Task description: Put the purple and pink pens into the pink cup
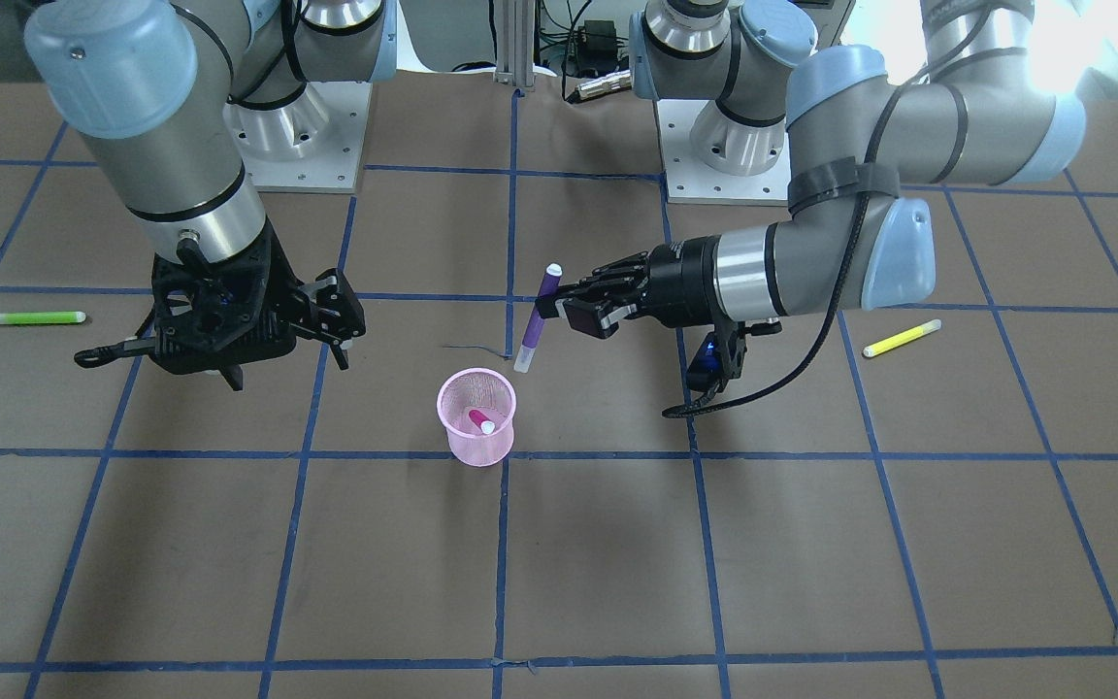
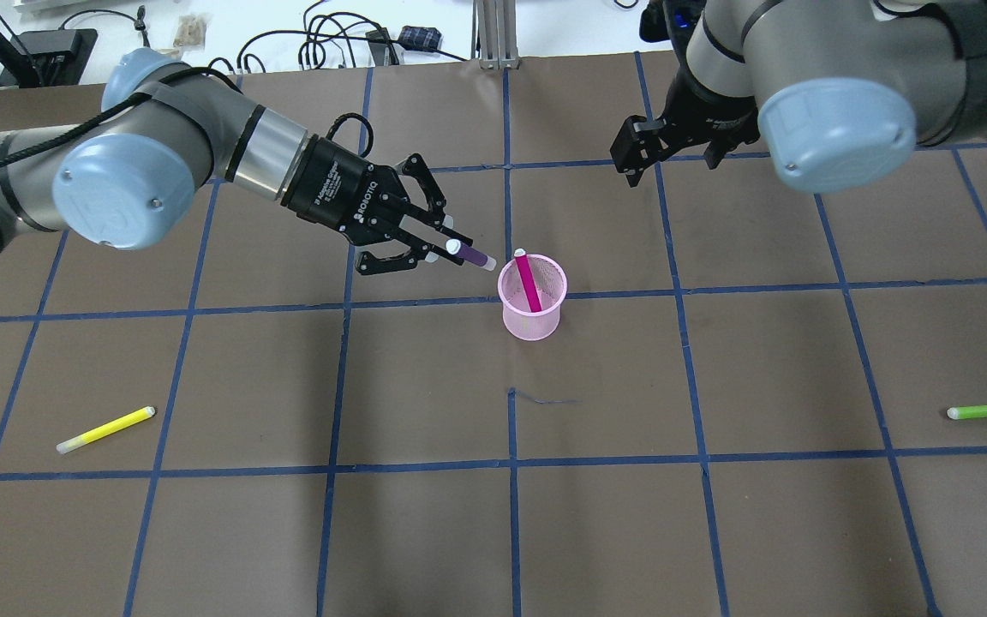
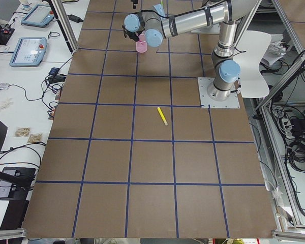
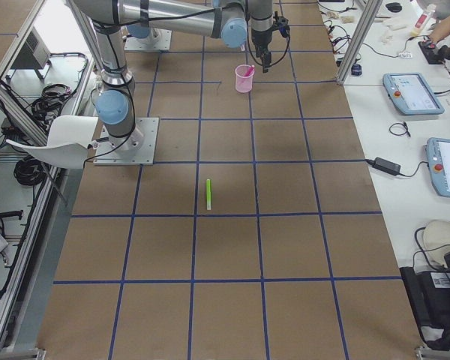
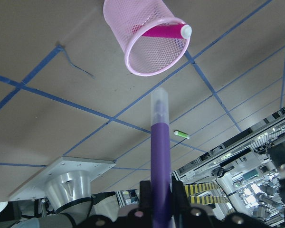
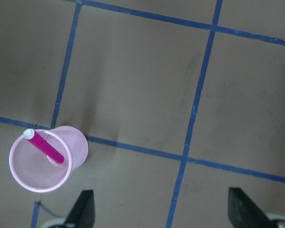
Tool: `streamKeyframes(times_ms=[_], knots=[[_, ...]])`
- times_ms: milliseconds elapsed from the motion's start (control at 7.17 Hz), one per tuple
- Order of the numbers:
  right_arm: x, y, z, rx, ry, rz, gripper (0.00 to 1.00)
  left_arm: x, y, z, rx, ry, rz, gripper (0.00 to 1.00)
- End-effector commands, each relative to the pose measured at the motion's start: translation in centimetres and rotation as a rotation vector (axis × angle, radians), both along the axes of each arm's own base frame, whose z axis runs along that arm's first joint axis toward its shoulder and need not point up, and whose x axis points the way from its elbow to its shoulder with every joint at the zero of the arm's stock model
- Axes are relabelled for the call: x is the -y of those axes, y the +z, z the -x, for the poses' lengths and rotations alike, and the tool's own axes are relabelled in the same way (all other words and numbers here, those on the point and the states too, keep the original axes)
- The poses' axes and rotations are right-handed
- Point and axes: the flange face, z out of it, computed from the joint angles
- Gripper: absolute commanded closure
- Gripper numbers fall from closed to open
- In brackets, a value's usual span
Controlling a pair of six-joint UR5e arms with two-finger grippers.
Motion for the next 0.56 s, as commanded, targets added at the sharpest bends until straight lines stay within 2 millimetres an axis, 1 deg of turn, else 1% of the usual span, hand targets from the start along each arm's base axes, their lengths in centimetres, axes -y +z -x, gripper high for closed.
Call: streamKeyframes(times_ms=[0, 140, 279, 419], knots=[[-0.4, 2.9, 0.9, -0.001, -0.030, -0.091, 0.00, 1.0, -3.6, 1.9, -0.008, -0.008, -0.033, 1.00], [-0.2, 3.5, 1.2, -0.003, -0.035, -0.092, 0.00, 1.0, -4.9, 3.8, -0.005, -0.043, -0.026, 1.00], [-0.1, 2.5, 1.8, 0.000, -0.047, -0.117, 0.00, 1.1, -6.2, 4.4, -0.008, -0.051, -0.041, 1.00], [-0.1, 2.5, 2.0, -0.002, -0.050, -0.118, 0.00, 0.8, -6.3, 5.2, 0.004, -0.069, -0.042, 1.00]])
